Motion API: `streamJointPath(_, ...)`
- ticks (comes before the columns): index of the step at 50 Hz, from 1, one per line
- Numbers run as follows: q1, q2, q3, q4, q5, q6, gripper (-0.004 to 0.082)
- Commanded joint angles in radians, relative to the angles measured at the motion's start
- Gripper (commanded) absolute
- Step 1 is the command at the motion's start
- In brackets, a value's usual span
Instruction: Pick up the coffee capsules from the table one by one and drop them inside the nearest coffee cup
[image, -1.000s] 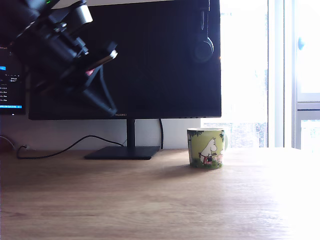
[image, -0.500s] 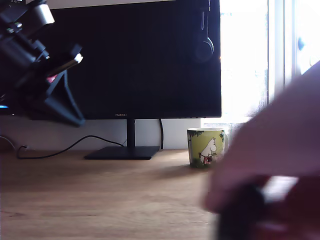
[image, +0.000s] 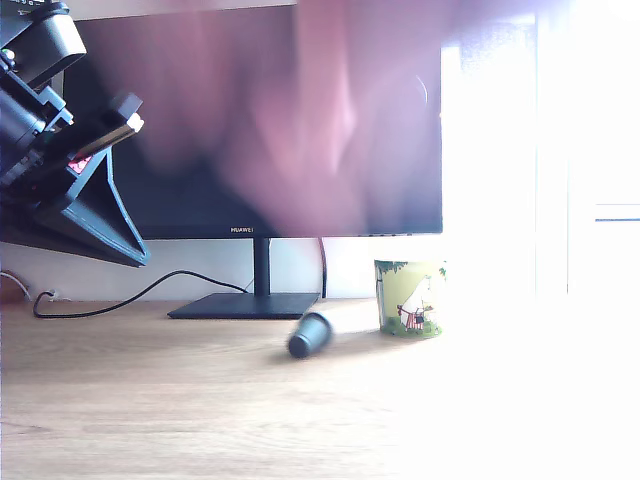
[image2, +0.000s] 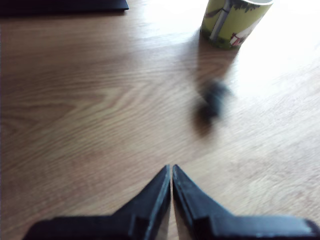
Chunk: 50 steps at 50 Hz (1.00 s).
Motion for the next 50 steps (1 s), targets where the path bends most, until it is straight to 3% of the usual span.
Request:
streamJointPath(1,-0.007,-0.006,-0.016,0.015,0.000,-0.004,-0.0019)
streamJointPath(13,-0.024,-0.006,-0.016,0.023,0.000,-0.002,-0.0019)
streamJointPath(19,-0.028,-0.006,-0.016,0.022,0.002,0.024,-0.0019)
streamJointPath(42,-0.027,-0.006,-0.015,0.034,0.000,0.023,-0.0009)
streamJointPath(44,-0.028,-0.006,-0.015,0.042,0.000,0.024,0.0037)
streamJointPath(46,-0.028,-0.005,-0.015,0.056,0.000,0.024,0.0152)
streamJointPath(50,-0.034,0.006,-0.015,0.100,-0.002,0.023,0.0577)
